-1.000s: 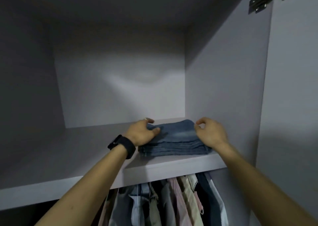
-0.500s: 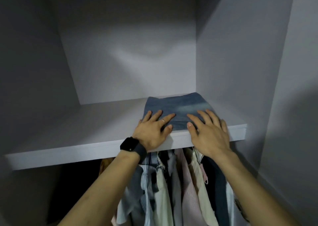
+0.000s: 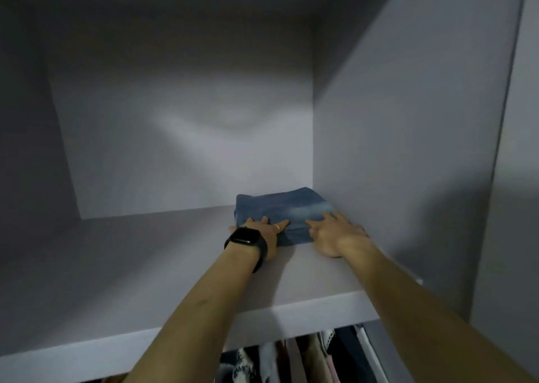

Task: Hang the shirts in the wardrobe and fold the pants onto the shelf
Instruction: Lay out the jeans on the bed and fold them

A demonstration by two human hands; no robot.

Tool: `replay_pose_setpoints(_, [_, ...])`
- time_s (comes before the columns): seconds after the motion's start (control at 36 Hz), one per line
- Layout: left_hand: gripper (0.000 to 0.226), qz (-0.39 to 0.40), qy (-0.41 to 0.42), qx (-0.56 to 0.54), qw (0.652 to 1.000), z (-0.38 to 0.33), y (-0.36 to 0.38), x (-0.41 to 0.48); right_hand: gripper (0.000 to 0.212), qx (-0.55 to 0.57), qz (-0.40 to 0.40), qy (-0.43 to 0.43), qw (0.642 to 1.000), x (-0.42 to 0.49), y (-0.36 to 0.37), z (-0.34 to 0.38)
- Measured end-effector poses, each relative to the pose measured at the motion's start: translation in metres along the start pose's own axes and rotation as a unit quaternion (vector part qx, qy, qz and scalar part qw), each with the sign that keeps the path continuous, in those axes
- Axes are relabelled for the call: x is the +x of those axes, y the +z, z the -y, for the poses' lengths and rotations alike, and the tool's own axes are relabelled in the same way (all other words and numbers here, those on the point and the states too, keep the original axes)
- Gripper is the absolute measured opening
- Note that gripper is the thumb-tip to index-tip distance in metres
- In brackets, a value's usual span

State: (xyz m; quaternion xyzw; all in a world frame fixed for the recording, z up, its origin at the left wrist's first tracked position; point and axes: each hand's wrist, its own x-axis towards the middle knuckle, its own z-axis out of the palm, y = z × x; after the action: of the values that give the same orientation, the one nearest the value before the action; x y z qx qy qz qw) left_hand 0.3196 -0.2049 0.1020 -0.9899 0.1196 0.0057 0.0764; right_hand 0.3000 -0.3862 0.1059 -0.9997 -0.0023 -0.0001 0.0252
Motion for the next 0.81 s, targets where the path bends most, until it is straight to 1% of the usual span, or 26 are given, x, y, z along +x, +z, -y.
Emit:
replay_pose_setpoints(0.19, [0.071,-0.003,0.013,0.005,1.000,0.007,-0.006,0.059,0.056,-0.006,0.014,0.029,0.999,0.057,0.000,-0.002])
replay_pose_setpoints(0.28, [0.067,-0.014,0.031,-0.008,0.999,0.012,-0.007,0.078,0.059,-0.015,0.023,0.027,0.999,0.078,0.000,-0.001])
replay_pose_setpoints(0.36, [0.065,-0.019,0.043,-0.022,0.999,0.019,-0.007,0.092,0.059,0.005,0.022,0.035,0.999,0.091,0.003,0.000])
replay_pose_setpoints(0.58, [0.069,-0.028,0.052,0.004,0.998,0.019,-0.010,0.112,0.055,0.051,0.003,0.041,0.998,0.117,0.011,-0.004])
replay_pose_setpoints(0.67, [0.069,-0.024,0.044,0.007,0.999,0.019,-0.005,0.113,0.056,0.040,-0.002,0.047,0.998,0.117,0.017,-0.004])
replay_pose_setpoints(0.81, [0.081,-0.010,0.025,0.009,1.000,0.018,-0.001,0.104,0.054,0.050,-0.038,0.066,0.996,0.107,0.019,0.001])
